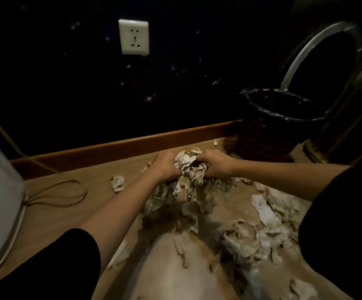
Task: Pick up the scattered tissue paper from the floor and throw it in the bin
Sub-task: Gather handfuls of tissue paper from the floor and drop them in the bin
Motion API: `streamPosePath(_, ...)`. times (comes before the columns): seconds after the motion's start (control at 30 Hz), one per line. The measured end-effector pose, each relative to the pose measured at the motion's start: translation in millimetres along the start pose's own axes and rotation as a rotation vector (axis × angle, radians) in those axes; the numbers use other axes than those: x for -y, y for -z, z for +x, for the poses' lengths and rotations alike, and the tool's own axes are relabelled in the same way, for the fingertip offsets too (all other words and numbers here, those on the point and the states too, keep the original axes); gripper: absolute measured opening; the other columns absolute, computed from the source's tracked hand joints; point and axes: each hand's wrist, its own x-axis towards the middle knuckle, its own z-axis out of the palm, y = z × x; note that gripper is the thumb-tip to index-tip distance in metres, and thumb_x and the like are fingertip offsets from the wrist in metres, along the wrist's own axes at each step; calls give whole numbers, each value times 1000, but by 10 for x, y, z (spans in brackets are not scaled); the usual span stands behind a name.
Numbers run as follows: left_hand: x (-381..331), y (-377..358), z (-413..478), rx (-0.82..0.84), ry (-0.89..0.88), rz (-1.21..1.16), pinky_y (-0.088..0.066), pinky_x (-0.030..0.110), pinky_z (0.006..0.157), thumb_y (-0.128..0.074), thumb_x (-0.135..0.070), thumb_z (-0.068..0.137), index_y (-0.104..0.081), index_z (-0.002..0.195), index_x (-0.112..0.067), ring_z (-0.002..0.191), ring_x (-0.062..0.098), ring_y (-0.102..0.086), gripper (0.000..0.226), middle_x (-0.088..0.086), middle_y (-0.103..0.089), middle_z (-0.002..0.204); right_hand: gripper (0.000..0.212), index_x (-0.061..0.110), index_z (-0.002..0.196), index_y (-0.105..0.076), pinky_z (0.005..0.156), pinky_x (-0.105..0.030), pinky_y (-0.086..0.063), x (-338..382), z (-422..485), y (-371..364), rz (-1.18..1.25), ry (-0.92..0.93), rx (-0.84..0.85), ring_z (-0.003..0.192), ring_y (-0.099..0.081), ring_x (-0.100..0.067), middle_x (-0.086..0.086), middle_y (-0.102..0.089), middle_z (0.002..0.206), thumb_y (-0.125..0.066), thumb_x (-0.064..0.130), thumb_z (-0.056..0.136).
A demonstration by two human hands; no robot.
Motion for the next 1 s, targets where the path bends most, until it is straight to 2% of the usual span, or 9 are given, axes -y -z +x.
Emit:
streamPosePath(0.1,-514,-151,485,-47,-43,-56,-53,37,84,-69,-14,73,-64,98,-14,96,29,-61,25,11,-65,100,46,18,120,-61,94,-37,-48,-626,-72,357,48,-44,-107,111,-57,-26,-9,-63,119,-71,23,76)
streamPosePath(0.23,-1232,-329,1180,-99,-142,-74,-46,29,75,-72,-19,71,-65,93,-17,94,27,-61,23,8,-66,94,44,18,122,-60,90,-31,-43,-1459,-172,823,120,-107,-247,110,-53,-25,-9,-58,115,-70,24,80)
streamPosePath(0.4,-2281,-266,2090,-259,-281,-97,-47,34,74,-66,-9,71,-63,91,-8,90,29,-60,20,13,-66,92,12,12,95,-60,72,-27,-31,-2405,-143,1702,42,-98,-390,99,-49,-30,-10,-48,96,-62,15,84)
streamPosePath(0.6,-3327,-296,2877,-399,-511,-249,-49,34,83,-69,-14,68,-61,108,-11,101,28,-61,40,14,-66,106,27,14,104,-62,87,-42,-47,-3442,-127,2128,37,-259,-707,96,-54,-38,-15,-53,103,-63,22,78)
streamPosePath(0.67,-3472,-423,3026,-302,-539,-311,-45,31,88,-67,-25,59,-53,119,-13,109,29,-56,63,17,-58,118,33,14,109,-59,92,-46,-46,-3645,-96,1996,89,-368,-707,101,-52,-41,-17,-51,110,-62,21,77)
streamPosePath(0.73,-3445,-637,3172,-89,-419,-317,-43,43,101,-65,-39,47,-33,136,-18,122,35,-47,97,21,-43,136,39,15,113,-56,94,-48,-45,-3839,-26,1767,166,-487,-670,106,-50,-43,-19,-48,115,-64,26,76)
streamPosePath(0.8,-3318,-851,3219,102,-277,-153,-40,51,105,-66,-40,46,-17,144,-26,129,38,-41,110,20,-32,146,51,17,114,-57,95,-44,-46,-3927,-7,1529,232,-530,-562,108,-52,-42,-22,-51,117,-66,42,71)
streamPosePath(0.87,-3236,-937,3120,153,-278,15,-43,43,104,-68,-31,59,-21,145,-22,125,37,-46,98,22,-41,142,52,14,114,-60,90,-35,-47,-3947,-14,1374,262,-543,-443,109,-56,-38,-22,-57,117,-70,40,70)
streamPosePath(1.0,-3189,-964,2880,-270,-358,-75,-50,33,95,-60,2,76,-55,126,-9,115,28,-57,51,17,-61,123,45,19,117,-62,94,-37,-49,-3835,-28,1339,311,-557,-526,114,-57,-30,-13,-61,122,-74,20,73)
